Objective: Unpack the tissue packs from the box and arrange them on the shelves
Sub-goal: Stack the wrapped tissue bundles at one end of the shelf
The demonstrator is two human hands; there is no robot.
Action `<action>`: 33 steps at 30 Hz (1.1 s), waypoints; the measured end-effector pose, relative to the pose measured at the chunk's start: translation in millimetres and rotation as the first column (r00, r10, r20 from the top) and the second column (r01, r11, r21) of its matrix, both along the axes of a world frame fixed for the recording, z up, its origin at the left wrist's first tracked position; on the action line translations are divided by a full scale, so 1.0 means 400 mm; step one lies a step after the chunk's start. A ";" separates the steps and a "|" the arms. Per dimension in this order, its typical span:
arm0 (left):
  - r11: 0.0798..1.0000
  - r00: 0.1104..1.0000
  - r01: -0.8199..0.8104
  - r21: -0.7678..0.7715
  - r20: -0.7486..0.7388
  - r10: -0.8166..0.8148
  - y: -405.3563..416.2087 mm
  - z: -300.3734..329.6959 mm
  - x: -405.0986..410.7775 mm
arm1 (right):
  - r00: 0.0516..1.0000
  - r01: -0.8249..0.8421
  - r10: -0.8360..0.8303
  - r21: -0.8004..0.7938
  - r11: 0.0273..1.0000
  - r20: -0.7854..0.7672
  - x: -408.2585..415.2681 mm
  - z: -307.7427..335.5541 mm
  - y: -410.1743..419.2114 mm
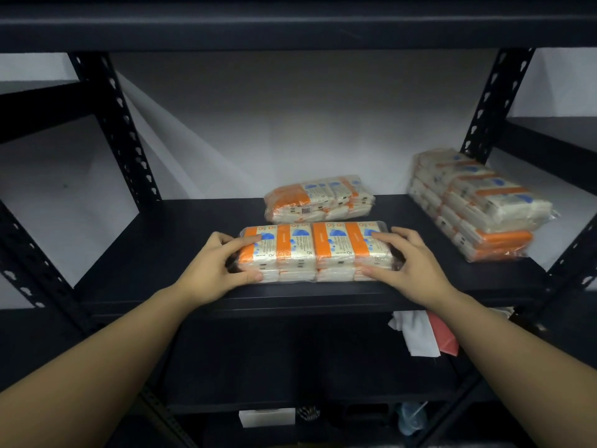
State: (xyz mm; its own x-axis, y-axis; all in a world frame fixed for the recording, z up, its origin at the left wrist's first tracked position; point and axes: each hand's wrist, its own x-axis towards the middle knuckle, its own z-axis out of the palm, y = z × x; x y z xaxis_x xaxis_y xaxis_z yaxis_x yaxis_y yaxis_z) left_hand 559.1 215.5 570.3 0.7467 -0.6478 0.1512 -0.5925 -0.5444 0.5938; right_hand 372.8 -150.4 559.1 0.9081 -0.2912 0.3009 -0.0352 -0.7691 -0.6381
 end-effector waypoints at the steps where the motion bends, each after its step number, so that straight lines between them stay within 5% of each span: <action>1: 1.000 1.000 0.009 -0.001 -0.002 -0.009 0.001 0.000 -0.001 | 1.000 -0.004 0.004 0.006 1.000 0.006 -0.007 -0.002 -0.006; 14: 0.988 0.992 0.034 -0.154 -0.113 -0.052 -0.038 0.069 0.031 | 0.993 0.046 -0.060 0.132 0.990 0.104 -0.042 0.039 -0.005; 20: 0.918 0.948 0.120 -0.377 -0.230 -0.218 -0.199 0.185 0.077 | 0.965 0.150 -0.164 0.083 0.985 0.203 -0.088 0.164 -0.084; 33: 0.768 0.846 0.186 -0.613 -0.298 -0.443 -0.772 0.299 0.169 | 0.686 0.554 -0.562 0.169 0.815 0.461 -0.199 0.311 -0.251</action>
State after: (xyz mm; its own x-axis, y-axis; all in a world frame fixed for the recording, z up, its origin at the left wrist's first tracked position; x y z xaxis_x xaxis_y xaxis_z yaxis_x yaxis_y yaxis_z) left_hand 626.6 -93.4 689.9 0.5865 -0.7580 0.2854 -0.3052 0.1196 0.9447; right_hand 293.2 -250.6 683.5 0.3202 -0.7061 0.6315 -0.1495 -0.6959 -0.7024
